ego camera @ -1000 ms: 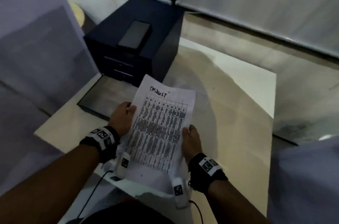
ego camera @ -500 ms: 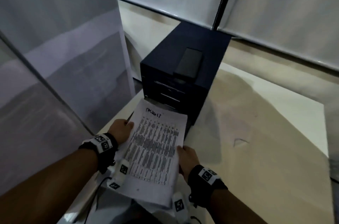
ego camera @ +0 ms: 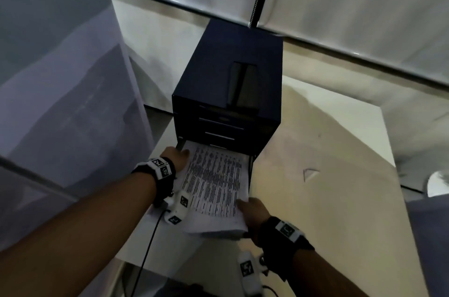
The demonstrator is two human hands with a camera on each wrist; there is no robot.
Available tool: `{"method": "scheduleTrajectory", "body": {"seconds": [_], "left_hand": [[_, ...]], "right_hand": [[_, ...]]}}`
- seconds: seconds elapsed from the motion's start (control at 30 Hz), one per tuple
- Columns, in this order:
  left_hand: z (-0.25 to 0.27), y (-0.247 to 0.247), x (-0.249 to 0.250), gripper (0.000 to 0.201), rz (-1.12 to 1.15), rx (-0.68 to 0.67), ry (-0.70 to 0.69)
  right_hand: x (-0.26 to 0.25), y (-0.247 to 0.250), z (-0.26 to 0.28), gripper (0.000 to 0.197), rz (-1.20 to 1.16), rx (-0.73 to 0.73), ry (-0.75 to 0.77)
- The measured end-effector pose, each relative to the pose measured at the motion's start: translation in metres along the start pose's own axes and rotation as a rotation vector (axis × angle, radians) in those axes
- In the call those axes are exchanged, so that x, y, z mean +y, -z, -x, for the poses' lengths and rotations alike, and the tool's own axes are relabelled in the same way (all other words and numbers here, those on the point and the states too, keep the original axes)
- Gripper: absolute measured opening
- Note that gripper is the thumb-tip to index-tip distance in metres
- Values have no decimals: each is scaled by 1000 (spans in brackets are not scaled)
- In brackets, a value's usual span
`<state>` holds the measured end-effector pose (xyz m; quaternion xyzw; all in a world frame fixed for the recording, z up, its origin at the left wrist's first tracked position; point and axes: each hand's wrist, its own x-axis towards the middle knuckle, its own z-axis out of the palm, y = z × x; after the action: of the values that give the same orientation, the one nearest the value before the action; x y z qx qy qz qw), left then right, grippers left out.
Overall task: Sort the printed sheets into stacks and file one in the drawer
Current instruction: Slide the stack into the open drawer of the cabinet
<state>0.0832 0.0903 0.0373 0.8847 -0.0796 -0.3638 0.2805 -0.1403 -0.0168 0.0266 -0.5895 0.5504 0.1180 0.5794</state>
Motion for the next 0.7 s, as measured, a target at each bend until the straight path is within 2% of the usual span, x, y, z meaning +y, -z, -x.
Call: {"method": "scheduleTrajectory", "body": {"seconds": [0.13, 0.2, 0.27, 0.33, 0.4, 0.5, 0.57, 0.7], "left_hand": [[-3, 9, -8, 46, 92, -138, 55], [0, 10, -18, 39, 146, -250, 123], [3, 8, -26, 27, 212, -303, 187], [-1, 0, -29, 17, 247, -260, 167], [-6, -10, -27, 9, 238, -160, 117], [-11, -26, -23, 14, 92, -33, 19], [-13, -34, -24, 32, -26, -1, 8], [-15, -41, -23, 31, -213, 13, -17]], "right_hand": [[-31, 0, -22, 28, 109, 126, 110], [-47, 3, -31, 31, 126, 181, 149], [-58, 4, -40, 33, 145, 225, 159], [-58, 2, -45, 32, 165, 197, 131], [-52, -3, -48, 30, 190, 171, 95], [-44, -7, -56, 28, 301, 217, 96], [-45, -11, -59, 31, 347, 249, 103], [-49, -13, -57, 30, 514, 181, 109]]}}
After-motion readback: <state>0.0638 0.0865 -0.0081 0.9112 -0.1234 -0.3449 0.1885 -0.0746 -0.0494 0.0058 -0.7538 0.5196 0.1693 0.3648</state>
